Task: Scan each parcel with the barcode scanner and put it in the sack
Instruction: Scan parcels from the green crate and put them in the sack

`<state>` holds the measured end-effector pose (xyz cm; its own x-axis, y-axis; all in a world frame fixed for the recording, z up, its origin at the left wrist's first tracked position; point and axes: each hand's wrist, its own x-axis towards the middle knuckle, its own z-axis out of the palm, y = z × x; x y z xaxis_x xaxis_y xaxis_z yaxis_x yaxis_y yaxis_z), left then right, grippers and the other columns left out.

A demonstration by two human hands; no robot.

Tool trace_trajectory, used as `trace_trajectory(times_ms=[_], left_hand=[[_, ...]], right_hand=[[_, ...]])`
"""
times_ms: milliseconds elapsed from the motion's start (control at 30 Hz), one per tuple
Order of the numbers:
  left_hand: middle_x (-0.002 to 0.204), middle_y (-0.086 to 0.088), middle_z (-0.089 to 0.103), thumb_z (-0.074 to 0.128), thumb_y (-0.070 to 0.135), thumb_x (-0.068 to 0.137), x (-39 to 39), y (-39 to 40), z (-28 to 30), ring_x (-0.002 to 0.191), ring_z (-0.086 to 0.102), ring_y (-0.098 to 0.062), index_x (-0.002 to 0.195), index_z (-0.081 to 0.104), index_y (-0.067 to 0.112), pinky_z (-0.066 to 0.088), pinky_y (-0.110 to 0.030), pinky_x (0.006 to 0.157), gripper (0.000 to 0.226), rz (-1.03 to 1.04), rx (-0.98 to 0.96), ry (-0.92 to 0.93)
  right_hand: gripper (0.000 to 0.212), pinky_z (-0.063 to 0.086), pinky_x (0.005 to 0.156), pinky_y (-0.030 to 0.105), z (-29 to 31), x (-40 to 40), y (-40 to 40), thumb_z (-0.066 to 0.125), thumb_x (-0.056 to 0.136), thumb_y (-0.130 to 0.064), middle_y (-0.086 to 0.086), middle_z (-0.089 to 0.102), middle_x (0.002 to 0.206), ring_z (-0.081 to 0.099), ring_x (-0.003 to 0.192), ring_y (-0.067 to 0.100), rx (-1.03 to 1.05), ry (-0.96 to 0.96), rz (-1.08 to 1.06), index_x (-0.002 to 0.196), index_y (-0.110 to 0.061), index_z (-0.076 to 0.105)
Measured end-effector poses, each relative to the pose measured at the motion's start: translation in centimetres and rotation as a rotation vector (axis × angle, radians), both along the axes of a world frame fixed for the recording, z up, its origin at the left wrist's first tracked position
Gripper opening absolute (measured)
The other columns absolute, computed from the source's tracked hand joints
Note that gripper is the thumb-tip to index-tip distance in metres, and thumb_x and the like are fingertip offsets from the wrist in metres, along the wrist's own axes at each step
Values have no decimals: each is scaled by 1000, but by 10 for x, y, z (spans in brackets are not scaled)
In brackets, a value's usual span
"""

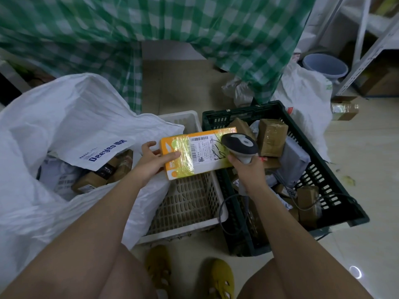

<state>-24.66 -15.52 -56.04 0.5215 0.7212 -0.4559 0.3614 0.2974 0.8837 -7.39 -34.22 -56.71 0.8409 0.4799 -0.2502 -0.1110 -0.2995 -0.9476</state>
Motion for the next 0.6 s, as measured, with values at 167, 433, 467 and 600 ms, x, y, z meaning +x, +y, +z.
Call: trace_trajectory(times_ms=[167, 433, 467, 600], left_hand=[[136, 4, 52, 69, 55, 78, 5, 1, 12, 114, 56, -20, 132, 40, 36, 38, -56, 103, 64, 29, -87, -120], [132, 7, 48, 82, 21, 72, 10, 3, 24, 116, 52, -19, 143, 35, 42, 49, -39, 92, 87, -118, 140, -94], [135, 5, 45, 84, 17, 70, 11, 5, 28, 117, 51, -18, 142, 37, 43, 50, -34, 90, 89, -152, 218, -79], [143, 5, 31, 87, 32, 58, 10, 6, 32, 131, 37, -20, 141, 35, 46, 42, -43, 105, 99, -316, 418, 15]], right_hand=[[35, 56, 83, 48, 1, 0, -3, 75, 70, -47, 0, 67, 93, 65, 94, 31, -32, 38, -31, 96, -28, 60], [30, 52, 78, 40, 4, 0, -8, 72, 84, -30, 5, 65, 97, 62, 92, 26, -39, -5, 21, 107, -14, 62], [28, 49, 77, 36, 6, 2, -8, 71, 86, -28, 0, 64, 96, 60, 91, 20, -12, -18, 11, 108, -16, 60], [18, 49, 67, 28, 15, -1, -2, 72, 86, -21, -11, 65, 86, 60, 79, 3, 75, -48, 108, 100, -22, 62]])
